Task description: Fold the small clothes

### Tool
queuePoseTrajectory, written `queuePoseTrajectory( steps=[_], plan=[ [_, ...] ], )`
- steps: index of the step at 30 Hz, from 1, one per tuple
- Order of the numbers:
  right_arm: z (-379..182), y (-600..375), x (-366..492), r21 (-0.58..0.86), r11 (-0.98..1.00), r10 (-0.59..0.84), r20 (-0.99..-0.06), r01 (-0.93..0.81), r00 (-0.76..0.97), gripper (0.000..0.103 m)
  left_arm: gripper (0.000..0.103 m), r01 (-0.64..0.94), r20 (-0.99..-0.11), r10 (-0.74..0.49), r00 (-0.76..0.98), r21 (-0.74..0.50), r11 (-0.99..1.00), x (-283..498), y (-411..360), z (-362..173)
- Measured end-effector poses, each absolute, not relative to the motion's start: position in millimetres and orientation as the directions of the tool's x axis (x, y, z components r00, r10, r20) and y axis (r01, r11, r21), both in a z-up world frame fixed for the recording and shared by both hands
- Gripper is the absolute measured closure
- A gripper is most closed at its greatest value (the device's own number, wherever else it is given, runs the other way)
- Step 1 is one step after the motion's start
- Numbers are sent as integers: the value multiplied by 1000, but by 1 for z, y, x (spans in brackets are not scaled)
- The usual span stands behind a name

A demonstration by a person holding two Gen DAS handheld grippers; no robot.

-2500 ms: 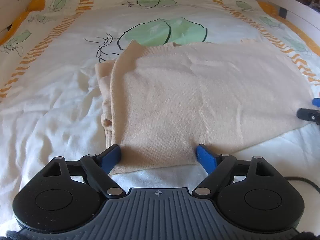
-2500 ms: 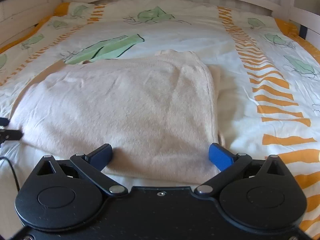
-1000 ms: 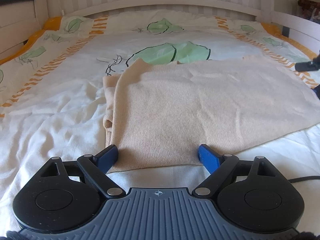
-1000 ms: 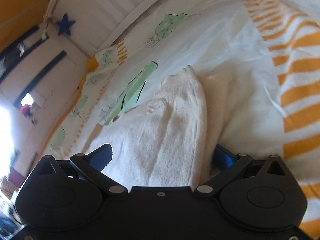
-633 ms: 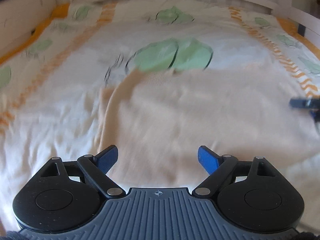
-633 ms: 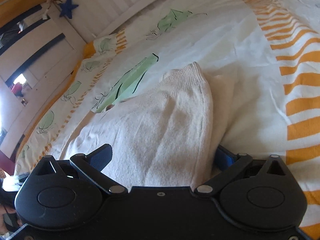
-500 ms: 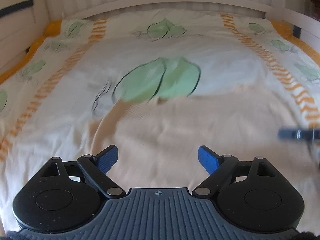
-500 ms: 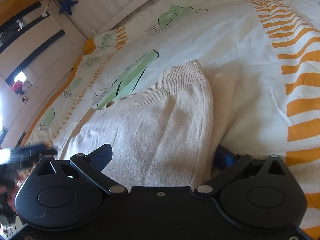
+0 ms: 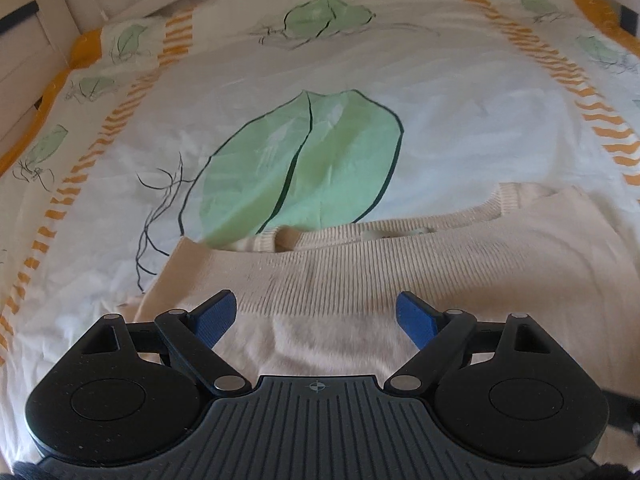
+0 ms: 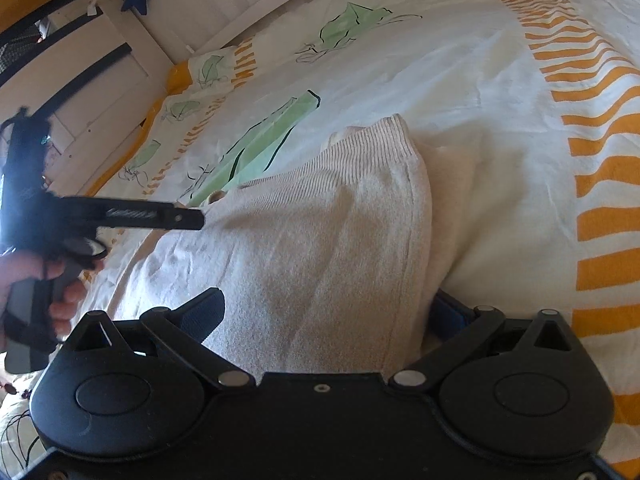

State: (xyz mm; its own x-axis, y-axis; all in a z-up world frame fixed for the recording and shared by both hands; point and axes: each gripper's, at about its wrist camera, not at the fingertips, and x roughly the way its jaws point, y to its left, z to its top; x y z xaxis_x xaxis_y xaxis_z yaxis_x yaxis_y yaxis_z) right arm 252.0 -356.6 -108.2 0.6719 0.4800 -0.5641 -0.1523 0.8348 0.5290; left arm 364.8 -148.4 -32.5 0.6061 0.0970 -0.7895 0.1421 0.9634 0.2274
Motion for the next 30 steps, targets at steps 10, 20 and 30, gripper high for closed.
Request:
queuePoseTrajectory(
  steps=[10, 20, 30],
  plan=[
    [-107, -356, 251, 516, 841, 478, -570, -162, 668, 0, 15, 115, -836, 133, 532, 227, 967, 398, -149, -57],
    [-108, -350, 250, 483, 857, 464, -573, -179, 675, 0, 0, 116, -829, 168, 534, 269, 956, 400, -152, -72],
    [-107, -340, 247, 415, 887, 431, -589, -202, 683, 0, 0, 89, -854, 111, 508, 181, 979, 404, -140, -76]
  ],
)
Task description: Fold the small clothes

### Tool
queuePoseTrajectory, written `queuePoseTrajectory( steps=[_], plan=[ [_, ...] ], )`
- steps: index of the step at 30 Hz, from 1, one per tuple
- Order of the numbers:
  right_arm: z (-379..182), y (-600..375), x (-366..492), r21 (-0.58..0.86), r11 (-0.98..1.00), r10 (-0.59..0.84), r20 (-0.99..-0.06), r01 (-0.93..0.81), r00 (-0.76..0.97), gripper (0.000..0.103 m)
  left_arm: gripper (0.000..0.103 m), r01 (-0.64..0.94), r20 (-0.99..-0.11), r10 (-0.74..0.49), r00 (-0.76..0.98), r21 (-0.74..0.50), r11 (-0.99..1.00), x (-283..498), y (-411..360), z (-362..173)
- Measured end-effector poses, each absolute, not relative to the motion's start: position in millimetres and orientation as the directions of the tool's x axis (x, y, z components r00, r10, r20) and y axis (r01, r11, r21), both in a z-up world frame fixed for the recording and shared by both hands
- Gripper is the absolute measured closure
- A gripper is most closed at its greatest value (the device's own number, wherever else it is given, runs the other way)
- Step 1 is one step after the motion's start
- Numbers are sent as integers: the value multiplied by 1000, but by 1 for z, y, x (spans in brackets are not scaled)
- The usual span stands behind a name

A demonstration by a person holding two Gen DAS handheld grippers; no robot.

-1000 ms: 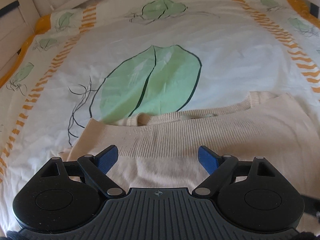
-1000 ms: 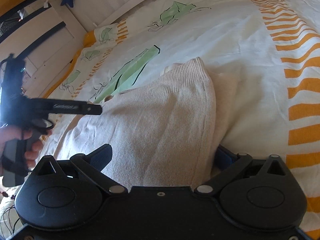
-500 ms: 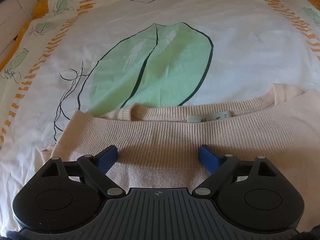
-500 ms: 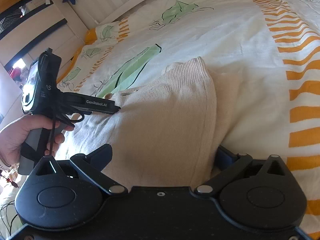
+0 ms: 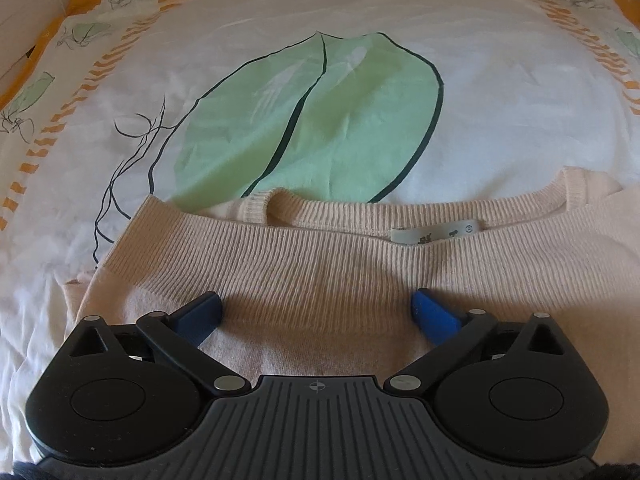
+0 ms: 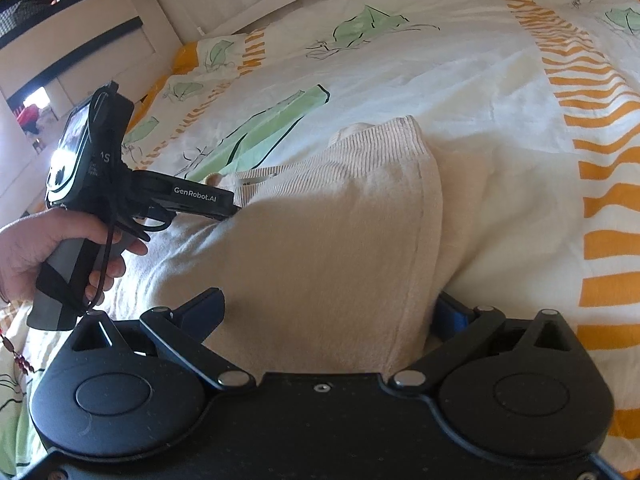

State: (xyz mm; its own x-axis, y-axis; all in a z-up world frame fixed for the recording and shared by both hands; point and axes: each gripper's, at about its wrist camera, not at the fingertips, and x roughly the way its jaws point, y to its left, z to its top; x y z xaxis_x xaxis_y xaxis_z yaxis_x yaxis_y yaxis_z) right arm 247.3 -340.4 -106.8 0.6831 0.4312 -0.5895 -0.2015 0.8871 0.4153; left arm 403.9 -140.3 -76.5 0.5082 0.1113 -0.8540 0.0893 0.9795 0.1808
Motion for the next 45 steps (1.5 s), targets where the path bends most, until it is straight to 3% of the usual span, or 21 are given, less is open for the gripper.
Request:
queuePoseTrajectory(
  steps=[14, 15, 16, 18, 23, 29, 33, 36, 40, 45],
  plan=[
    [-106, -337, 246, 389, 896, 423, -594, -216, 684, 0, 0, 108, -864, 86, 496, 160, 981, 409, -138, -74],
    [-106, -338, 246, 389, 895, 424, -594, -218, 684, 0, 3, 116, -872, 74, 483, 148, 982, 412, -135, -69],
    [-106, -338, 245, 389, 895, 425, -593, -219, 683, 0, 15, 116, -875, 63, 480, 135, 984, 414, -133, -62],
    [-106, -339, 245, 390, 894, 427, -593, -220, 683, 0, 23, 114, -871, 52, 488, 123, 986, 411, -130, -47],
    [-106, -338, 245, 388, 895, 425, -595, -220, 682, 0, 22, 145, -858, 1, 513, 88, 986, 374, -124, -25],
    [-106, -336, 245, 383, 897, 422, -597, -221, 682, 0, 22, 171, -877, 15, 480, 110, 979, 349, -120, -54],
    [-106, -336, 244, 382, 898, 422, -597, -220, 682, 0, 8, 156, -852, 41, 523, 142, 977, 346, -121, -74],
    [-106, -336, 245, 384, 897, 423, -596, -221, 682, 0, 8, 173, -849, 63, 525, 179, 969, 348, -127, -71],
    [-106, -340, 246, 409, 886, 438, -589, -217, 679, 0, 17, 158, -864, 40, 501, 137, 978, 343, -121, -58],
    [-106, -351, 250, 484, 853, 478, -573, -196, 666, 0, 17, 170, -871, 7, 491, 104, 980, 305, -114, -49]
  ],
)
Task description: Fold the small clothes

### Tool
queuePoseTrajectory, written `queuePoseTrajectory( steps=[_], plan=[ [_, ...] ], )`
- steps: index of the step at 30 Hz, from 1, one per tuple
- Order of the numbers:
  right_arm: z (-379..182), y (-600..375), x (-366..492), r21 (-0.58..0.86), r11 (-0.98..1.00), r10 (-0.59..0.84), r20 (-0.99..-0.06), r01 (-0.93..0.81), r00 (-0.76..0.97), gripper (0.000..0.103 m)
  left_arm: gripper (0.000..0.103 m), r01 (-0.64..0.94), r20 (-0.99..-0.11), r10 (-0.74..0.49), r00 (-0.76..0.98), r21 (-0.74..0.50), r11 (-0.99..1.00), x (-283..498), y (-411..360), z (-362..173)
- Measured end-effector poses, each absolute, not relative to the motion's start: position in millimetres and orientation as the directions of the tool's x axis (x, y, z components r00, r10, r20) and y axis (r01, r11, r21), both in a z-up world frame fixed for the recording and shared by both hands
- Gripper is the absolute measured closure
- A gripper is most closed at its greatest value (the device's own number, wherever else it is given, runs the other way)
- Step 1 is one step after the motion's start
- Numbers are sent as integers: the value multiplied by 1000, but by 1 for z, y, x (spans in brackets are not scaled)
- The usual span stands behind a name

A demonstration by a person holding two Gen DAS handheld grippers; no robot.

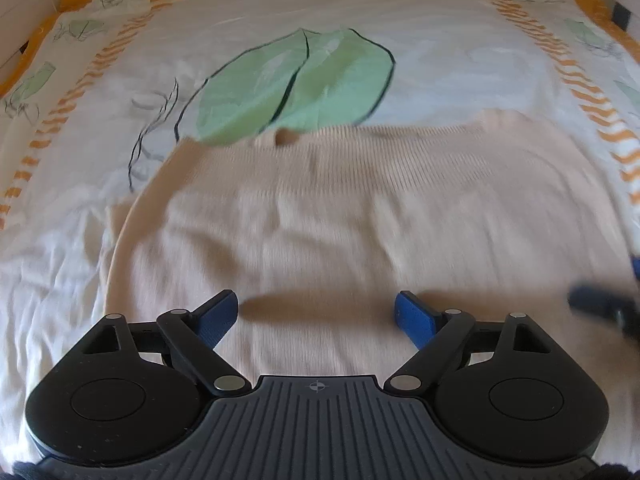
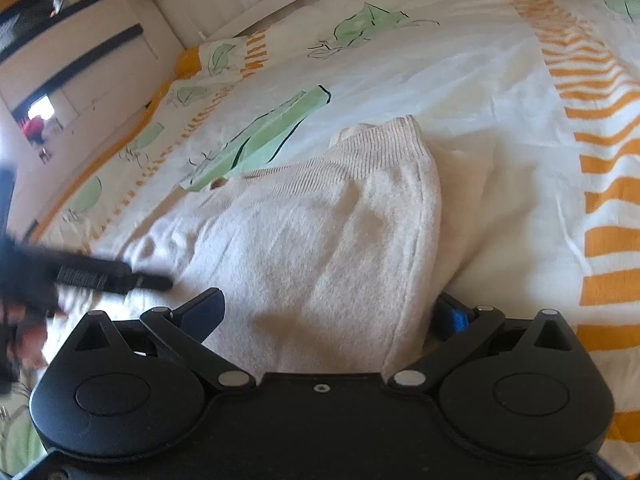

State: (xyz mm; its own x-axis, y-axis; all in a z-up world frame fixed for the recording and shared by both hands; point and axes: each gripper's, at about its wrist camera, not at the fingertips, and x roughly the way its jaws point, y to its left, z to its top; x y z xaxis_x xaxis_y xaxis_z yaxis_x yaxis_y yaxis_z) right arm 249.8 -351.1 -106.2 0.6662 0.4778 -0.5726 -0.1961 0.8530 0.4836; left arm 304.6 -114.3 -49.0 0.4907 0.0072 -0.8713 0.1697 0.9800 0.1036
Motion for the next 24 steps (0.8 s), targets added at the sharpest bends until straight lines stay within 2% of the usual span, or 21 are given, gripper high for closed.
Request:
queuePoseTrajectory(
  steps=[5, 11, 18, 24],
  plan=[
    [-106, -363, 255, 574, 805, 522, -560, -152, 643, 0, 16, 115, -913, -50, 405, -3, 993, 281, -97, -68],
    [-115, -385, 251, 724, 684, 578, -472, -81, 665, 0, 15, 124, -893, -74, 444, -20, 992, 276, -92, -69],
    [-115, -389, 254, 733, 670, 617, -465, -114, 635, 0, 17, 102, -860, -146, 488, -109, 989, 265, -58, -58],
    [-115, -383, 240, 707, 696, 578, -450, -124, 681, 0, 17, 40, -826, -181, 534, -189, 981, 262, -14, -44]
  ],
)
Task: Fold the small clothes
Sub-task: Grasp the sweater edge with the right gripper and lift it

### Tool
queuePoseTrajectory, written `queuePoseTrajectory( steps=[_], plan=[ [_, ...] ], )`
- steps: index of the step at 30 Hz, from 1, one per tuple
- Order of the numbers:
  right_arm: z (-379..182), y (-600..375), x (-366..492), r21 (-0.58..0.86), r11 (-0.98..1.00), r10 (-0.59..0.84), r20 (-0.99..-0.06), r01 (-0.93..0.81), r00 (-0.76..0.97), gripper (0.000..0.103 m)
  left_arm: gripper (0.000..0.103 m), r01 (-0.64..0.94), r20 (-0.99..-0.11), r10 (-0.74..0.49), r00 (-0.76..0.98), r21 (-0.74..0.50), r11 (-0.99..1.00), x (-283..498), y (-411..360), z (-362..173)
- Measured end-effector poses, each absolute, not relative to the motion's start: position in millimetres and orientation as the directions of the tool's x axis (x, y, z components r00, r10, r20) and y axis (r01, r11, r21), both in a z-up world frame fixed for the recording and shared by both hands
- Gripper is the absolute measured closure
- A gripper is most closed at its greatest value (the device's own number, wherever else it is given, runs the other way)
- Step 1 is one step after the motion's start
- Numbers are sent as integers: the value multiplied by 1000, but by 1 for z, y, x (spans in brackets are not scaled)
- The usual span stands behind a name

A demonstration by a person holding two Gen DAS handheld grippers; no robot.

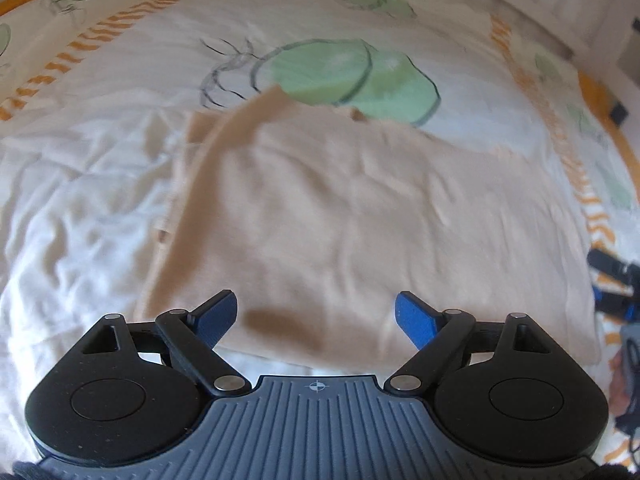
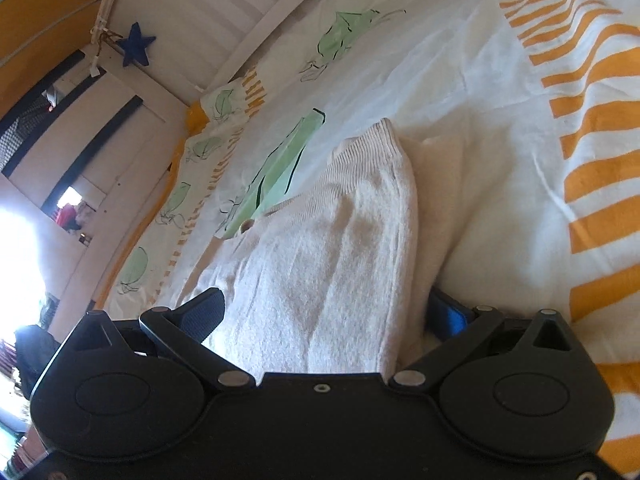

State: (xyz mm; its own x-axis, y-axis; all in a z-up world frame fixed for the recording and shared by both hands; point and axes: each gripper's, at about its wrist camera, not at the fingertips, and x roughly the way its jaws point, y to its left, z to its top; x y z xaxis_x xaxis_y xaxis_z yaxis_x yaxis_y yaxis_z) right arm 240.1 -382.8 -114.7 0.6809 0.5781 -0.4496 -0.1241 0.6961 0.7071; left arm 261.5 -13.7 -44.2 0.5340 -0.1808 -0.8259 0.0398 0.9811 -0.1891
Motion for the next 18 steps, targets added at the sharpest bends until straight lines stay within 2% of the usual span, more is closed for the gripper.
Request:
queuePoseTrajectory(
  steps=[5, 10, 11, 12, 13, 15, 18],
  plan=[
    [-110, -380, 249, 712, 698, 573, -490, -78, 657, 0, 17, 70, -807, -200, 555, -195, 978, 260, 13, -41],
    [-108, -377, 263, 730, 683, 575, -531, -8, 623, 1, 17, 103, -782, -175, 599, -141, 985, 262, 31, -43],
    [-107, -374, 265, 718, 696, 564, -547, 0, 619, 7, 17, 100, -774, -177, 607, -147, 984, 263, 35, -42],
    [-105, -371, 265, 701, 713, 551, -565, 6, 614, 21, 17, 94, -766, -184, 616, -160, 983, 265, 40, -42],
    [-104, -367, 266, 678, 735, 534, -588, 10, 607, 30, 17, 85, -757, -191, 625, -178, 980, 267, 46, -41],
    [-102, -361, 266, 628, 778, 490, -635, 29, 597, 59, 17, 64, -749, -188, 635, -192, 979, 272, 56, -39],
    [-99, -360, 262, 609, 791, 462, -653, 54, 601, 72, 16, 38, -758, -162, 632, -178, 983, 285, 67, -40]
  ],
)
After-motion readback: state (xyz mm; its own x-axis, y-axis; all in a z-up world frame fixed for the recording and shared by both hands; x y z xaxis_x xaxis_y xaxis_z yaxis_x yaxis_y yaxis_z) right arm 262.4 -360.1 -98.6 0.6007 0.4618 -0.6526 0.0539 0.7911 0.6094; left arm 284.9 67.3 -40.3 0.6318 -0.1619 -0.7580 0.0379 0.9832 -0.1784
